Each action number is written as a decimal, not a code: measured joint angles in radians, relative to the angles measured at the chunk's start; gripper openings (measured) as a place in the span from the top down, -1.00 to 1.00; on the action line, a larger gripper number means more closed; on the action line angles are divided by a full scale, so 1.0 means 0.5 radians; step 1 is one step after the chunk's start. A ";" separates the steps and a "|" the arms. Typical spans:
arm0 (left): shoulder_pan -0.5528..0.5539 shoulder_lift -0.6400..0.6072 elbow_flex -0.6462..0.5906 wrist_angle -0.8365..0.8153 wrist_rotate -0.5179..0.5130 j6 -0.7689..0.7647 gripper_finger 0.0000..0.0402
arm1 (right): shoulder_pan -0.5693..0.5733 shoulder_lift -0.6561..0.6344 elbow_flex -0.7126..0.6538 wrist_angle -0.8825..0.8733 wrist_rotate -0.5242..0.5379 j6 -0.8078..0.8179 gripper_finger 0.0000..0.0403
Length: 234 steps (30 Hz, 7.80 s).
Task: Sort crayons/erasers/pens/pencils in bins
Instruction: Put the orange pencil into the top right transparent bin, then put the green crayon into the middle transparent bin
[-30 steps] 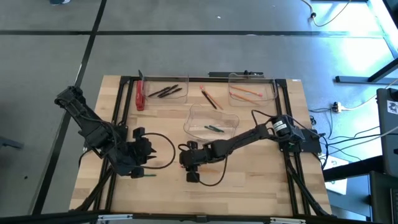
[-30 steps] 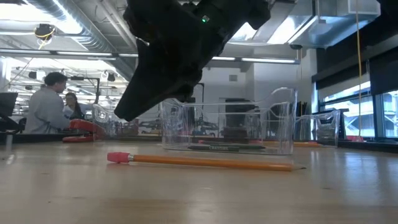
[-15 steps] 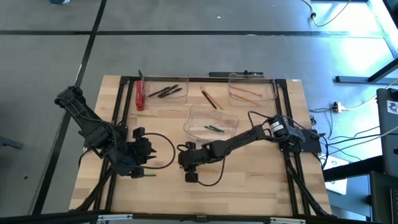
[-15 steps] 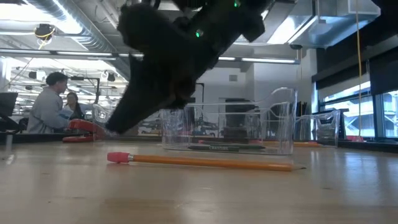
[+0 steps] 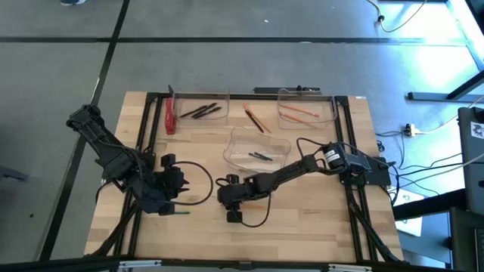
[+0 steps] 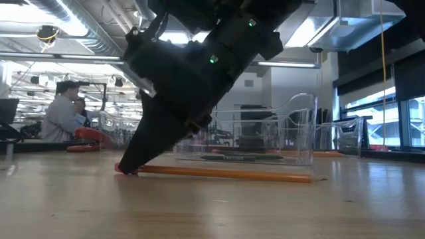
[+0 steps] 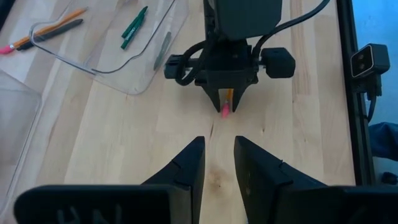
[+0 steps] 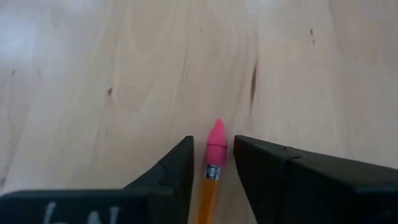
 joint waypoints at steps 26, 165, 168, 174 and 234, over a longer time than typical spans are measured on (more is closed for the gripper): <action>0.000 0.000 0.000 -0.031 0.000 -0.004 0.61 | -0.001 0.006 0.052 -0.181 -0.006 0.060 0.89; 0.607 -0.002 0.000 0.306 -0.282 0.012 0.61 | -2.101 -0.777 -0.434 -1.235 0.074 -1.571 0.74; 0.607 -0.002 0.000 0.306 -0.282 0.001 0.61 | -2.103 -0.777 -0.434 -1.233 0.075 -1.571 0.63; 0.607 -0.002 0.000 0.306 -0.263 -0.003 0.61 | -2.103 -0.777 -0.429 -1.234 0.187 -1.543 0.40; -0.290 0.252 -1.335 1.346 0.617 -0.542 0.61 | -0.485 -1.706 0.162 -1.320 -0.619 -1.298 0.37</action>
